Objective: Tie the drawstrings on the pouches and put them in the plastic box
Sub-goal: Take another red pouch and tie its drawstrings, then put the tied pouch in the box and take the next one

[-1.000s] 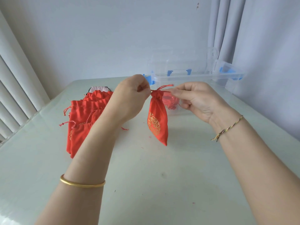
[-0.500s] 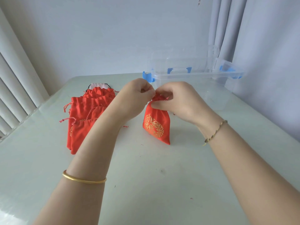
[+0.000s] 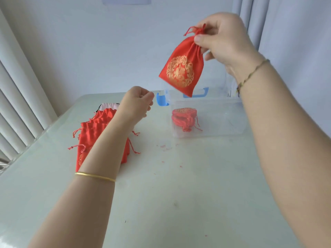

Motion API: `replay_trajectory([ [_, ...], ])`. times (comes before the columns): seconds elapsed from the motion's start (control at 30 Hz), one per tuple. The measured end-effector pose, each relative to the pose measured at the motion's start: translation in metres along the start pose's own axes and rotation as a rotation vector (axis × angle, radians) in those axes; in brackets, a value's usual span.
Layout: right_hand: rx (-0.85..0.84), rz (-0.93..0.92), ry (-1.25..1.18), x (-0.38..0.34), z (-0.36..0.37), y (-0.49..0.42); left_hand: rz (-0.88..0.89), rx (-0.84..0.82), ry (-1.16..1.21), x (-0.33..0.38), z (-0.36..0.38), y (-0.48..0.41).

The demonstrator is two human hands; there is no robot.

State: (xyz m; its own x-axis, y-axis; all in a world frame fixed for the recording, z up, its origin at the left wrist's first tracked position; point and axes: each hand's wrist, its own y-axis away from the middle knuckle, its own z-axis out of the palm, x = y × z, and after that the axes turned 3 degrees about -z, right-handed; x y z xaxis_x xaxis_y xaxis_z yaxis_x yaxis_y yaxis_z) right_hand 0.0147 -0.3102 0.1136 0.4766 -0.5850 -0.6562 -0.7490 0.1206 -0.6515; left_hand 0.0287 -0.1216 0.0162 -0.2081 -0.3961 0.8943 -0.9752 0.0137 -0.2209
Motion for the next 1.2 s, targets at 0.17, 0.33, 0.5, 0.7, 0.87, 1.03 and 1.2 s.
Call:
replay_trajectory([
  [0.17,-0.058,-0.079,0.333,0.028,0.023,-0.036,-0.045,-0.047,-0.022,-0.01,0.006,-0.007],
  [0.33,-0.225,-0.005,0.576,0.078,0.073,-0.064,-0.111,-0.028,-0.087,-0.022,-0.003,-0.04],
  [0.5,-0.149,-0.046,0.61,0.091,0.069,-0.054,-0.102,0.015,-0.11,-0.034,-0.011,-0.041],
  [0.7,-0.857,0.328,0.71,0.07,0.067,-0.026,-0.093,0.045,-0.151,-0.041,-0.024,-0.029],
  [0.87,-0.501,0.156,0.616,0.039,0.06,-0.018,-0.002,0.102,-0.359,-0.045,-0.045,-0.014],
  [1.03,-0.297,-0.017,0.305,0.009,0.086,0.032,-0.004,0.111,-0.626,-0.066,-0.079,0.007],
  [1.2,-0.507,-0.042,0.241,-0.005,0.123,0.098,-0.041,0.042,-0.825,-0.085,-0.096,0.023],
])
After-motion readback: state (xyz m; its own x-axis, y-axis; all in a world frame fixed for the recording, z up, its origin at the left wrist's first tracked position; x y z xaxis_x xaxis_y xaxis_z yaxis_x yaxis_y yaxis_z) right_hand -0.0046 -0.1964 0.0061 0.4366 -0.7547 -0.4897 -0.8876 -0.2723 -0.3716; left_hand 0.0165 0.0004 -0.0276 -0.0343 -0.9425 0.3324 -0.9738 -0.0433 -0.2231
